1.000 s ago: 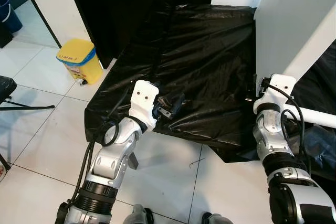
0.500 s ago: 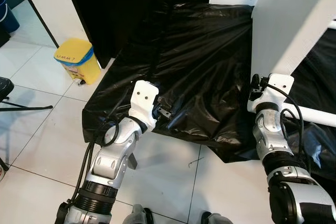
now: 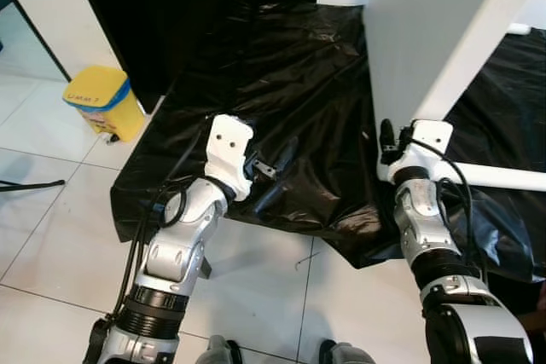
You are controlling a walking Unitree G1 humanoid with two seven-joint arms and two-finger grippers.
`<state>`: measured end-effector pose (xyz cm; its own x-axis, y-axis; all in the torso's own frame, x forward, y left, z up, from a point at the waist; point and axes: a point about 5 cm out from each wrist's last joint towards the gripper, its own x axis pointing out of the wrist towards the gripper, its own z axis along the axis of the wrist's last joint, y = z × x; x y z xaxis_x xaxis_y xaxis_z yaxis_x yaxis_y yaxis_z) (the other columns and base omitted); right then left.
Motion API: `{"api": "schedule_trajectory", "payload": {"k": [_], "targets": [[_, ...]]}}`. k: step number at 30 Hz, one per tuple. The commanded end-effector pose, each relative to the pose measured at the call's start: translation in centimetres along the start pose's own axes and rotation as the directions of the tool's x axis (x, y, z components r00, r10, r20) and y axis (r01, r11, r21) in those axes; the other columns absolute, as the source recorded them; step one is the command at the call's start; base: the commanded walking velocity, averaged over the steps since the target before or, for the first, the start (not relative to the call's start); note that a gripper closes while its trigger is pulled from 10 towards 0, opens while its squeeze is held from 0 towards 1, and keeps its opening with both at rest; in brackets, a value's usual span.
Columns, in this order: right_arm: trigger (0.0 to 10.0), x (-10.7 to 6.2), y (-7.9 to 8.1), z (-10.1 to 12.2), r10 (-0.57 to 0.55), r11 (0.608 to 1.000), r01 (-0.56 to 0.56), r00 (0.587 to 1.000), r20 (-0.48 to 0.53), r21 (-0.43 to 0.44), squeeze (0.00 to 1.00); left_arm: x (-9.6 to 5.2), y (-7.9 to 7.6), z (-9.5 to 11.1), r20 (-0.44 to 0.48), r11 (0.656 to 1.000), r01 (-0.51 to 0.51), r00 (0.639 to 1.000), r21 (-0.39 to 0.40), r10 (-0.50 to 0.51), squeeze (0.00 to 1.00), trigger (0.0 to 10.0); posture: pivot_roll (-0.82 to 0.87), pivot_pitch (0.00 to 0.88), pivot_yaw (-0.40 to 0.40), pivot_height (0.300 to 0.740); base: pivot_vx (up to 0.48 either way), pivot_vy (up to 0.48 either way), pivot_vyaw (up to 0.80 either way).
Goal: Building children table
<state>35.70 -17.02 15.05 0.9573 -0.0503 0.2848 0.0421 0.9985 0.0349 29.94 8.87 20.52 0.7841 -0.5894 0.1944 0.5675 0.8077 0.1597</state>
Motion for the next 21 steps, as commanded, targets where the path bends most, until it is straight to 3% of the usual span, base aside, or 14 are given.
{"api": "schedule_trajectory", "payload": {"k": [1, 7, 8, 10, 12, 21], "targets": [[0.0, -1.2, 3.0, -1.4, 0.138, 0.990, -0.137, 0.990, -0.038, 0.034, 0.00, -0.2, -0.5, 0.1, -0.007, 0.998, 0.057, 0.998, 0.001, -0.057, 0.00, 10.0, 0.06, 0.168, 0.017, 0.740, 0.000, 0.000, 0.00], [0.0, -1.5, 4.2, -1.5, 0.185, 0.981, -0.182, 0.982, -0.037, 0.060, 0.00, -0.2, -0.5, 0.2, -0.006, 0.998, 0.065, 0.998, 0.004, -0.065, 0.00, 10.0, 0.06, 0.174, 0.014, 0.740, 0.000, 0.000, 0.00], [0.0, -2.0, 5.6, -1.7, 0.222, 0.972, -0.218, 0.974, -0.040, 0.084, 0.00, -0.2, -0.5, 0.4, -0.005, 0.998, 0.068, 0.998, 0.009, -0.068, 0.00, 10.0, 0.07, 0.180, 0.012, 0.740, 0.000, 0.000, 0.00], [0.0, -2.0, 5.6, -1.7, 0.222, 0.972, -0.218, 0.974, -0.040, 0.084, 0.00, -0.2, -0.5, 0.4, -0.005, 0.998, 0.068, 0.998, 0.009, -0.068, 0.00, 10.0, 0.07, 0.180, 0.012, 0.740, 0.000, 0.000, 0.00], [0.0, -2.7, 6.9, -2.0, 0.246, 0.964, -0.241, 0.968, -0.041, 0.111, 0.00, -0.3, -0.4, 0.5, -0.003, 0.997, 0.071, 0.997, 0.013, -0.071, 0.00, 10.0, 0.07, 0.177, 0.011, 0.740, 0.000, 0.000, 0.00], [0.0, -3.8, 9.5, -2.3, 0.303, 0.944, -0.294, 0.952, -0.046, 0.151, 0.00, -0.5, -0.4, 0.5, -0.015, 0.998, 0.065, 0.998, 0.004, -0.065, 0.00, 10.0, 0.08, 0.185, 0.005, 0.740, 0.000, 0.000, 0.00]]}}
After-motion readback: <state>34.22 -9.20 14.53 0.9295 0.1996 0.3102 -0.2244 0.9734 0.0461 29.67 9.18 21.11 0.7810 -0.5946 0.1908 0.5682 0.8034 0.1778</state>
